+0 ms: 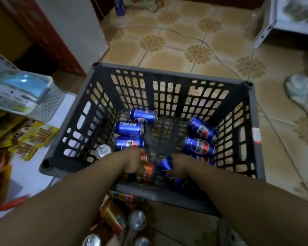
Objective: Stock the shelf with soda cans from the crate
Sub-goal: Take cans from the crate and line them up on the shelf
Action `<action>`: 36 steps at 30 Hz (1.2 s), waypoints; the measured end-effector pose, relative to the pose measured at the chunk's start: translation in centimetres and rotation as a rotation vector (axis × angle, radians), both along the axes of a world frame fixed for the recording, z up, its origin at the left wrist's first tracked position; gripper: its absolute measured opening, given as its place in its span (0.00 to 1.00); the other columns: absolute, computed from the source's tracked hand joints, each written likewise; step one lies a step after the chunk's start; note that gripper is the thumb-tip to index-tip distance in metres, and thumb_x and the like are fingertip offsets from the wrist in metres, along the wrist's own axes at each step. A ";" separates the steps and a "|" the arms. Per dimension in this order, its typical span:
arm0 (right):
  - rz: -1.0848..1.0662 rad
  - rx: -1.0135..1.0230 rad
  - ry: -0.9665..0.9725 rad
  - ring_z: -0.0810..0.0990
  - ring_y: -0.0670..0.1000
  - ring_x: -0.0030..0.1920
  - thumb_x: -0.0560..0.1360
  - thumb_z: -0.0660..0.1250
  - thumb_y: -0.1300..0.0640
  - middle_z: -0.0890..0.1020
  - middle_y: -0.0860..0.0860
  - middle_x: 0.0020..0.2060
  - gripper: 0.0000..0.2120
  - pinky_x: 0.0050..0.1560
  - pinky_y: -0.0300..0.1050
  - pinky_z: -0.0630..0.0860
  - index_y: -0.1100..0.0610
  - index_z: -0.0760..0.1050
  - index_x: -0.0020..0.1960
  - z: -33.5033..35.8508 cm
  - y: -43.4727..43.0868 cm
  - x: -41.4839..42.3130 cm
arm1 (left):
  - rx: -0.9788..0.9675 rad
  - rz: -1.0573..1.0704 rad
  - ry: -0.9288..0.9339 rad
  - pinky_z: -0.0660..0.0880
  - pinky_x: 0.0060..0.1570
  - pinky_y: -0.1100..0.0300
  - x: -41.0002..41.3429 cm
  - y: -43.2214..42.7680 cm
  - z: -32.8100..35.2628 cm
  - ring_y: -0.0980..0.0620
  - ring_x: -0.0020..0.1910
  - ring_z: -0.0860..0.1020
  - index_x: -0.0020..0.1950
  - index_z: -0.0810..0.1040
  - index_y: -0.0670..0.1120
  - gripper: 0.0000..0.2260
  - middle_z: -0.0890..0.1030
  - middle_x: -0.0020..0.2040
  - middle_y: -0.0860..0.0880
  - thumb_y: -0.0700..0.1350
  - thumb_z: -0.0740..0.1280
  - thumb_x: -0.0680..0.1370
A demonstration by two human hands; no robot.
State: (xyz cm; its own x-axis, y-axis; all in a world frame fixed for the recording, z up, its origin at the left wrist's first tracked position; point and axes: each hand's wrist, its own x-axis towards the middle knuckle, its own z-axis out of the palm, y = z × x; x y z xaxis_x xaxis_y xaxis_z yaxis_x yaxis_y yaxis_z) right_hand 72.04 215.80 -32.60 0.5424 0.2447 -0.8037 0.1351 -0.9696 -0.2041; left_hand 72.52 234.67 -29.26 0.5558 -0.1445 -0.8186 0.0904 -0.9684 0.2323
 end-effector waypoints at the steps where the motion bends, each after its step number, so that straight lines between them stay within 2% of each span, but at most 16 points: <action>1: 0.024 -0.023 0.000 0.74 0.59 0.63 0.75 0.67 0.43 0.73 0.59 0.66 0.30 0.60 0.48 0.71 0.61 0.67 0.69 -1.1 0.5 0.1 | 0.010 -0.008 0.019 0.71 0.64 0.52 0.1 0.2 -0.6 0.45 0.65 0.71 0.76 0.60 0.49 0.36 0.67 0.72 0.44 0.48 0.73 0.72; 4: 0.070 -0.076 -0.042 0.74 0.60 0.63 0.71 0.71 0.41 0.73 0.60 0.66 0.36 0.60 0.49 0.71 0.61 0.65 0.69 -3.3 1.7 0.2 | -0.022 0.060 0.099 0.77 0.54 0.52 0.3 0.2 -1.3 0.44 0.58 0.77 0.76 0.60 0.50 0.34 0.72 0.67 0.44 0.46 0.72 0.73; 6: 0.066 -0.093 -0.073 0.76 0.58 0.60 0.68 0.74 0.44 0.77 0.58 0.62 0.32 0.56 0.48 0.73 0.58 0.69 0.65 -3.6 2.0 0.3 | -0.071 0.130 0.122 0.79 0.47 0.52 0.2 0.1 -0.9 0.42 0.54 0.79 0.76 0.59 0.49 0.34 0.73 0.65 0.43 0.43 0.71 0.73; 9: -0.067 -0.053 -0.088 0.78 0.56 0.55 0.65 0.74 0.42 0.79 0.54 0.57 0.27 0.52 0.46 0.75 0.54 0.72 0.58 -2.3 1.3 0.5 | -0.120 0.134 0.032 0.75 0.55 0.53 0.0 0.3 0.1 0.43 0.61 0.75 0.76 0.59 0.48 0.34 0.70 0.69 0.44 0.45 0.71 0.74; 11: -0.244 0.085 -0.071 0.77 0.56 0.56 0.65 0.74 0.44 0.77 0.55 0.60 0.31 0.55 0.48 0.76 0.55 0.69 0.64 -0.6 0.8 0.6 | -0.151 0.125 -0.053 0.71 0.60 0.56 -0.4 0.6 1.2 0.45 0.64 0.73 0.75 0.60 0.48 0.33 0.70 0.71 0.45 0.47 0.71 0.74; 13: -0.357 0.254 -0.078 0.76 0.54 0.57 0.67 0.75 0.48 0.74 0.54 0.63 0.36 0.56 0.48 0.75 0.55 0.64 0.70 2.3 0.8 0.7 | -0.184 0.133 -0.146 0.70 0.60 0.58 -0.9 0.8 3.2 0.45 0.65 0.71 0.76 0.59 0.49 0.34 0.68 0.72 0.45 0.46 0.71 0.74; 17: -0.408 0.530 -0.112 0.77 0.51 0.58 0.65 0.76 0.50 0.74 0.51 0.65 0.44 0.61 0.49 0.75 0.50 0.59 0.75 10.8 2.6 0.2 | -0.274 0.105 -0.393 0.61 0.71 0.54 -3.3 1.3 9.2 0.47 0.74 0.61 0.78 0.50 0.50 0.44 0.57 0.77 0.46 0.44 0.73 0.71; 19: -0.401 0.649 -0.092 0.80 0.50 0.54 0.66 0.75 0.54 0.77 0.51 0.60 0.38 0.59 0.49 0.77 0.49 0.64 0.72 15.9 3.7 -1.1 | -0.296 0.090 -0.483 0.58 0.73 0.57 -5.6 1.9 13.3 0.48 0.75 0.57 0.79 0.48 0.50 0.45 0.52 0.78 0.46 0.42 0.74 0.70; 21: -0.357 0.715 -0.059 0.81 0.51 0.51 0.69 0.74 0.57 0.78 0.51 0.56 0.32 0.54 0.48 0.79 0.50 0.67 0.70 21.4 4.7 -3.2 | -0.332 0.130 -0.562 0.60 0.69 0.62 -8.9 2.8 18.2 0.48 0.74 0.61 0.78 0.53 0.49 0.44 0.57 0.76 0.47 0.43 0.75 0.68; 24: -0.315 0.818 -0.070 0.81 0.49 0.48 0.71 0.72 0.58 0.78 0.53 0.59 0.26 0.49 0.43 0.80 0.53 0.71 0.68 29.9 6.0 -7.3 | -0.390 0.286 -0.688 0.69 0.58 0.64 -15.5 4.5 25.7 0.53 0.62 0.73 0.72 0.65 0.49 0.41 0.71 0.64 0.52 0.45 0.78 0.62; 26: -0.418 0.997 -0.007 0.81 0.50 0.45 0.73 0.69 0.60 0.79 0.58 0.60 0.15 0.46 0.43 0.78 0.56 0.76 0.60 35.0 7.2 -10.5 | -0.452 0.466 -0.783 0.74 0.51 0.65 -20.2 5.8 30.3 0.54 0.55 0.77 0.65 0.69 0.48 0.37 0.75 0.57 0.52 0.45 0.79 0.58; 27: -0.470 1.097 0.037 0.80 0.52 0.45 0.72 0.69 0.59 0.79 0.60 0.59 0.13 0.44 0.46 0.77 0.56 0.77 0.56 37.5 8.1 -12.3 | -0.484 0.567 -0.838 0.75 0.47 0.69 -22.5 6.5 32.6 0.54 0.51 0.78 0.61 0.70 0.49 0.34 0.77 0.52 0.53 0.44 0.79 0.58; 29: -0.513 1.262 0.064 0.79 0.55 0.47 0.66 0.74 0.55 0.79 0.59 0.57 0.21 0.44 0.48 0.75 0.54 0.76 0.57 41.7 10.5 -15.8 | -0.533 0.731 -0.957 0.73 0.39 0.73 -26.5 7.6 36.7 0.56 0.43 0.78 0.56 0.71 0.49 0.28 0.77 0.46 0.55 0.39 0.80 0.62; 31: -0.493 1.367 -0.075 0.79 0.56 0.52 0.67 0.75 0.60 0.78 0.56 0.58 0.24 0.45 0.49 0.76 0.52 0.73 0.61 45.8 13.6 -19.5 | -0.604 0.857 -1.063 0.73 0.38 0.72 -30.0 8.8 40.6 0.59 0.39 0.76 0.56 0.70 0.48 0.25 0.78 0.44 0.54 0.36 0.78 0.65; 33: -0.496 1.462 -0.219 0.79 0.54 0.54 0.69 0.75 0.63 0.77 0.56 0.60 0.28 0.47 0.47 0.79 0.56 0.70 0.66 49.5 16.9 -23.2 | -0.687 0.932 -1.129 0.75 0.40 0.71 -33.6 10.3 44.1 0.60 0.41 0.77 0.58 0.69 0.48 0.25 0.78 0.47 0.52 0.35 0.76 0.67; 36: -0.387 1.553 -0.336 0.78 0.49 0.54 0.70 0.75 0.58 0.76 0.52 0.62 0.32 0.44 0.37 0.77 0.55 0.66 0.71 54.1 21.3 -28.7 | -0.742 0.983 -1.211 0.76 0.44 0.70 -39.3 13.1 48.6 0.59 0.46 0.78 0.61 0.69 0.49 0.25 0.79 0.52 0.51 0.35 0.74 0.68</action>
State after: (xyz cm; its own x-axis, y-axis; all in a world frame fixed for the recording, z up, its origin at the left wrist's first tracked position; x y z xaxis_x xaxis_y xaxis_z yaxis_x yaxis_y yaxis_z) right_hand 43.39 237.11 21.54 0.8498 0.4744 0.2300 0.1838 0.1423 -0.9726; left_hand 33.19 247.73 19.30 0.8611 0.4765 0.1774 -0.0142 -0.3262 0.9452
